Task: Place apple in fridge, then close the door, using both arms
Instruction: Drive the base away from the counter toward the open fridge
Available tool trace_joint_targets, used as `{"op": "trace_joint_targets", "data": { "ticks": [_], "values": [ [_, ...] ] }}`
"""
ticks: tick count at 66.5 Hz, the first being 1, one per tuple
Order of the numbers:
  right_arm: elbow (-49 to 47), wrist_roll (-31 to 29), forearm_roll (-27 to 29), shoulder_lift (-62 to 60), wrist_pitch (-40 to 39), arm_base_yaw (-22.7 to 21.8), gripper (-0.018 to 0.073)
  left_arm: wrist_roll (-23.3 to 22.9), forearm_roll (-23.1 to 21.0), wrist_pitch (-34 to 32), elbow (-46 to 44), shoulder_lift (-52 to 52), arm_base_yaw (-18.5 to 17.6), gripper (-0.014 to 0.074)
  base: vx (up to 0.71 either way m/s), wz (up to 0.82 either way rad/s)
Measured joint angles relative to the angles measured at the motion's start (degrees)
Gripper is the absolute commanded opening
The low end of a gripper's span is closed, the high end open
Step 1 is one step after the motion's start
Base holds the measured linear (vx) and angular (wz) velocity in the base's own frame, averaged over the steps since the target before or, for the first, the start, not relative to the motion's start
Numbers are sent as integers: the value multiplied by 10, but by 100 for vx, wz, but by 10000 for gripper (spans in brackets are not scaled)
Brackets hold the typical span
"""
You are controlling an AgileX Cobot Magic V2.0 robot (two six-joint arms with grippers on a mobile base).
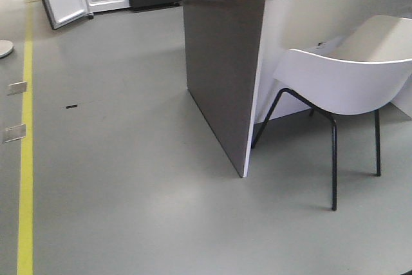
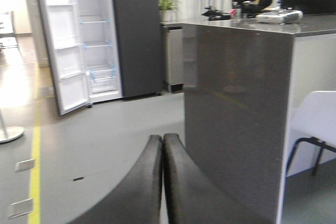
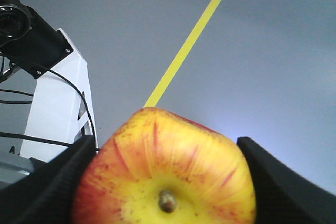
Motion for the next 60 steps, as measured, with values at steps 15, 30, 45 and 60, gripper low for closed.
{"op": "trace_joint_targets", "data": {
  "ticks": [15,30,45,60],
  "values": [
    [0,0,0,0,0,0,192,0,0,0,0,0,0,-6,7,36],
    [0,0,0,0,0,0,192,0,0,0,0,0,0,-6,9,34],
    [0,0,0,0,0,0,192,0,0,0,0,0,0,-6,10,37],
    [0,0,0,0,0,0,192,0,0,0,0,0,0,-6,12,33]
  ]
}}
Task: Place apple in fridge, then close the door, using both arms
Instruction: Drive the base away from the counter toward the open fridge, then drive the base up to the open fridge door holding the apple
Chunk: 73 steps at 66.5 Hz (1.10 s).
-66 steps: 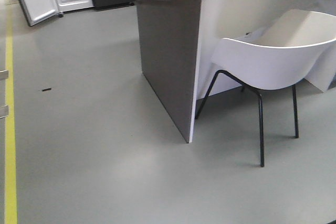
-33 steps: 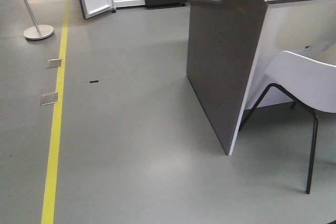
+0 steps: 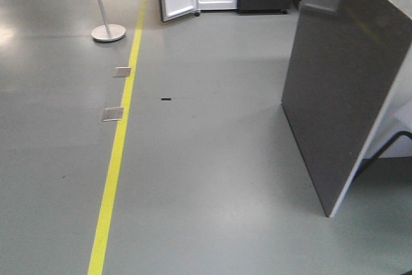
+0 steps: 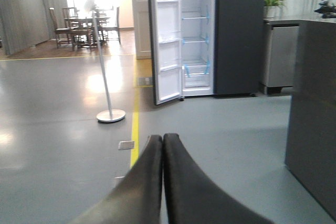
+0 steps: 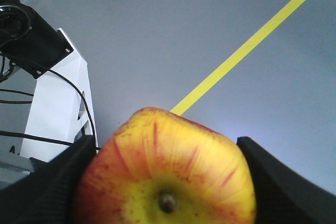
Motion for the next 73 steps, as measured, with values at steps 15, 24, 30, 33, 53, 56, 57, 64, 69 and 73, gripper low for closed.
{"op": "trace_joint_targets", "data": {
  "ticks": [15,24,30,33,53,56,57,64,69,73],
  "values": [
    [0,0,0,0,1,0,192,0,0,0,0,0,0,-6,13,24],
    [0,0,0,0,1,0,192,0,0,0,0,0,0,-6,15,17],
    [0,0,0,0,1,0,192,0,0,0,0,0,0,-6,16,16],
    [0,0,0,0,1,0,192,0,0,0,0,0,0,-6,16,15],
    [0,0,0,0,1,0,192,0,0,0,0,0,0,-6,17,10],
    [0,0,0,0,1,0,192,0,0,0,0,0,0,-6,19,3],
    [0,0,0,0,1,0,192,0,0,0,0,0,0,-6,19,1],
    [0,0,0,0,1,0,192,0,0,0,0,0,0,-6,19,-1],
    [0,0,0,0,1,0,192,0,0,0,0,0,0,-6,20,-4],
    [0,0,0,0,1,0,192,0,0,0,0,0,0,-6,21,-6]
  ]
}}
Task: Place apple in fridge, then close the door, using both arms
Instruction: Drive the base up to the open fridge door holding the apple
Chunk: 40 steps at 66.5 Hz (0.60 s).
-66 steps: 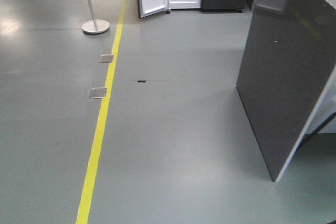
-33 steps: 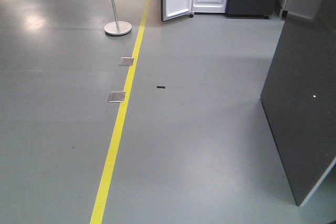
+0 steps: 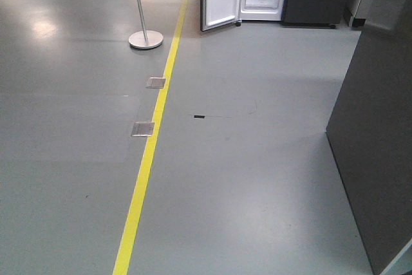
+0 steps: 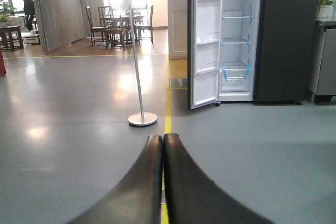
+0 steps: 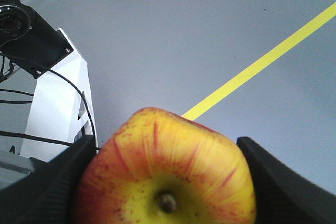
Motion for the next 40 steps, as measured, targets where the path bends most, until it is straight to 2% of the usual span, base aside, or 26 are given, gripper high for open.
{"op": "trace_joint_targets", "data": {
  "ticks": [40],
  "values": [
    [0,0,0,0,0,0,192,0,0,0,0,0,0,-6,22,-6]
  ]
}}
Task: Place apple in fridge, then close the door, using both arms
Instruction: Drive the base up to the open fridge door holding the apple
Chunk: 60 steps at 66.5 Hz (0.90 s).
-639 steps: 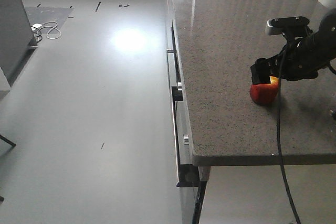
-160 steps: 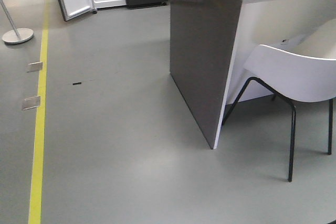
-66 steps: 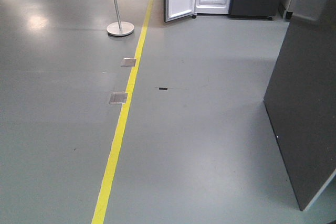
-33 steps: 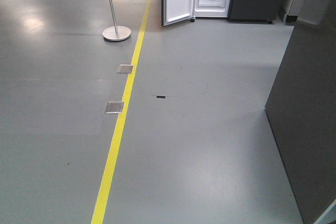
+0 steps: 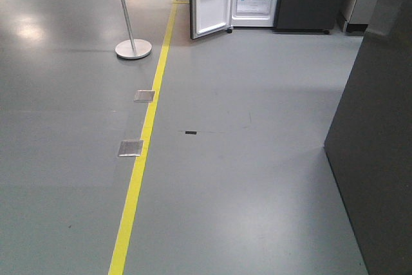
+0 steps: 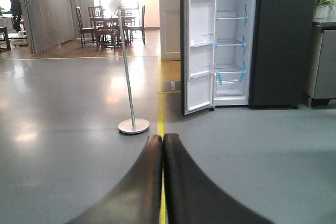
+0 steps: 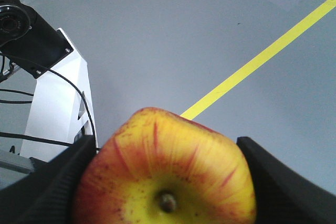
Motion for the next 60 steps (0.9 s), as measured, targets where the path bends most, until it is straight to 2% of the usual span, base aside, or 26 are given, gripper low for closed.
{"op": "trace_joint_targets", "data": {
  "ticks": [60],
  "values": [
    [0,0,0,0,0,0,192,0,0,0,0,0,0,-6,25,-1]
  ]
}}
